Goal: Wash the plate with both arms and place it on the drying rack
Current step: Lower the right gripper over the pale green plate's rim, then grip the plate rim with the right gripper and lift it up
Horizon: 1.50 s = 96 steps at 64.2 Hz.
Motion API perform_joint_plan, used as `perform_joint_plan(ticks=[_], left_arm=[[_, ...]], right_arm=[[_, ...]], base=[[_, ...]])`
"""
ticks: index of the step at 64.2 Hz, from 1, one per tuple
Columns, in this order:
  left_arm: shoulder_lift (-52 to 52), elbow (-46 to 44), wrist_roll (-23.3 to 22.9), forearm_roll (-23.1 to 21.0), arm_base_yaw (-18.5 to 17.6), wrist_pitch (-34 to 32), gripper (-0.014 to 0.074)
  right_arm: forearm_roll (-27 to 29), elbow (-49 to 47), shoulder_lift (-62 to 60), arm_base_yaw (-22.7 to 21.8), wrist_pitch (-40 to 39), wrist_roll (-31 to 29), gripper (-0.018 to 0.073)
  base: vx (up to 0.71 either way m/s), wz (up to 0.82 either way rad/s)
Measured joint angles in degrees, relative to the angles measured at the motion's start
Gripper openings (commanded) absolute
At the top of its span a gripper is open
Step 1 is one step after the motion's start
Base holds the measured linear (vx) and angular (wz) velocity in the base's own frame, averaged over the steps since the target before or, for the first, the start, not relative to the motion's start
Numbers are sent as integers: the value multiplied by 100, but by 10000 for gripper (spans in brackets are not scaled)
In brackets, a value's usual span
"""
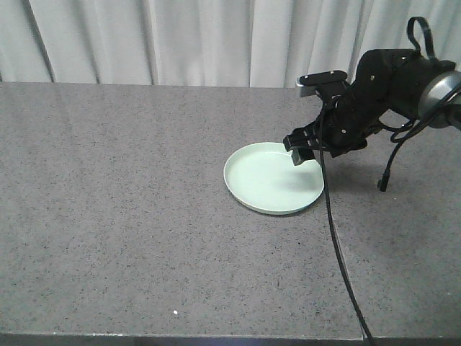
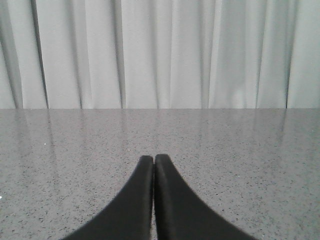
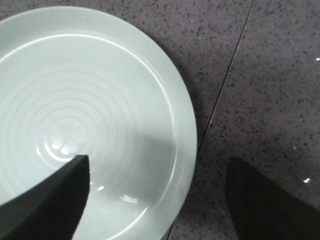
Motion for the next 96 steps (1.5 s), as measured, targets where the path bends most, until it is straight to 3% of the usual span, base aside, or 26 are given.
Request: perform_joint_plan(ticks=[18, 27, 33, 53, 78, 96], left_arm=[[0, 0, 0, 0, 0, 0, -6], [0, 0, 0, 0, 0, 0, -6], [0, 0, 0, 0, 0, 0, -6], [0, 0, 0, 0, 0, 0, -6], [0, 0, 0, 0, 0, 0, -6], [0, 0, 0, 0, 0, 0, -6]], right_arm=[[-185, -29, 409, 0, 132, 227, 532], [-232, -29, 459, 0, 139, 261, 472], [-296, -35, 459, 0, 149, 310, 388], [-423, -93, 544, 0, 392, 449, -15], [-232, -55, 85, 8, 376, 423, -8], [580, -45, -1415, 8, 389, -311, -5]], base=[[0, 0], [0, 0], [0, 0], [0, 0], [0, 0], [0, 0]])
